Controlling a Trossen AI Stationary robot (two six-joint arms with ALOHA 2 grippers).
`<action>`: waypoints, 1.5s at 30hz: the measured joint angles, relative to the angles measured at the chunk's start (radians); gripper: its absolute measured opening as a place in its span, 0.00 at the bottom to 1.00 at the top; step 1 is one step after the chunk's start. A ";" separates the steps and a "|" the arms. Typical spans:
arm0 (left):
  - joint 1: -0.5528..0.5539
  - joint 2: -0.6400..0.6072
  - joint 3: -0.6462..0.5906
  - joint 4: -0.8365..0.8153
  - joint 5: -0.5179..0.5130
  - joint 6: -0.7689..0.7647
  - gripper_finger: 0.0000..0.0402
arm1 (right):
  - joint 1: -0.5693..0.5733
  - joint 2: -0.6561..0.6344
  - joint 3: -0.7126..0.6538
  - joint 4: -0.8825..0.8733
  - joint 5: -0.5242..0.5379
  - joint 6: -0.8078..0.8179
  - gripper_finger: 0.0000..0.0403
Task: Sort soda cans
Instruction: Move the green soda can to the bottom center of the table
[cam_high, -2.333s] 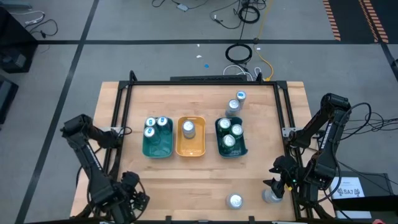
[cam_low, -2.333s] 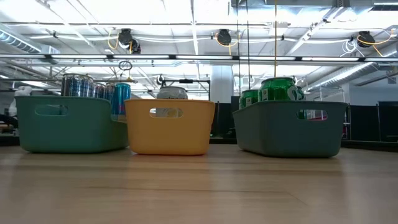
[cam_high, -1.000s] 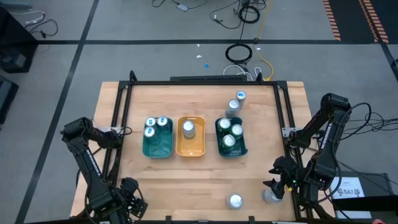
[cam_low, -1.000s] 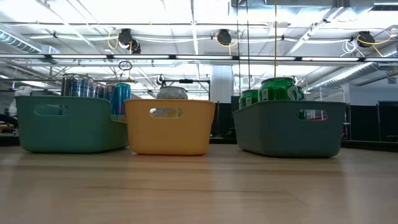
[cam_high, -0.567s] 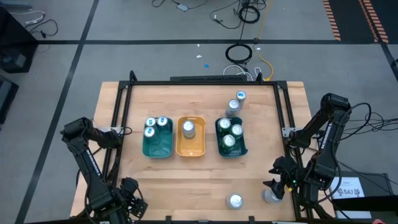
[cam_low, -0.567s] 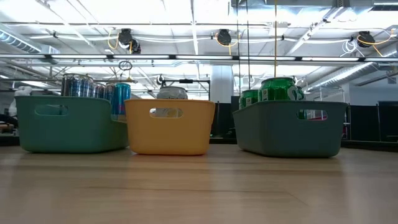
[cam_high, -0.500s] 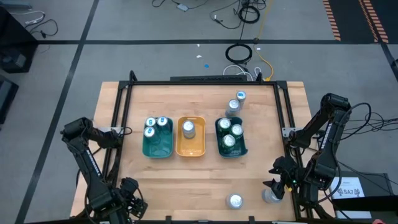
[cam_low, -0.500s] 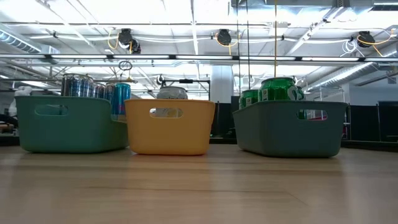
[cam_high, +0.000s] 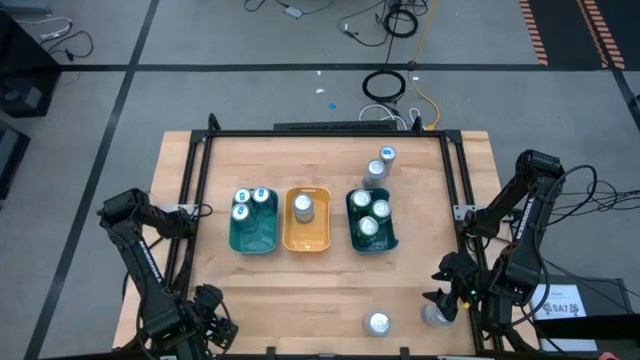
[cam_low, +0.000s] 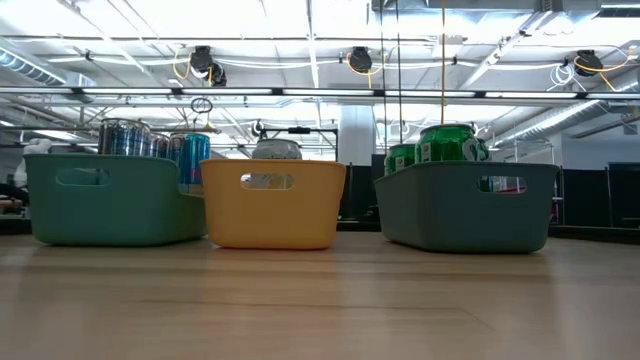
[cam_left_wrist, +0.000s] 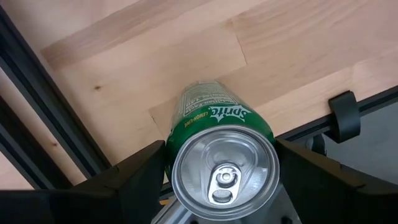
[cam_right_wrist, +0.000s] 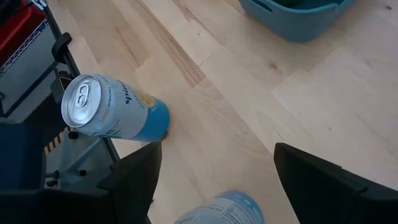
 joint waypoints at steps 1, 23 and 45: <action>0.000 0.000 0.000 0.000 0.000 0.004 0.75 | 0.000 0.000 0.000 0.000 0.000 0.000 0.75; 0.013 0.001 -0.001 0.004 0.002 0.075 0.76 | 0.000 0.000 0.000 0.016 0.000 0.003 0.75; 0.016 0.003 -0.003 0.064 0.033 0.084 0.96 | 0.000 0.000 0.000 0.018 0.001 -0.002 0.75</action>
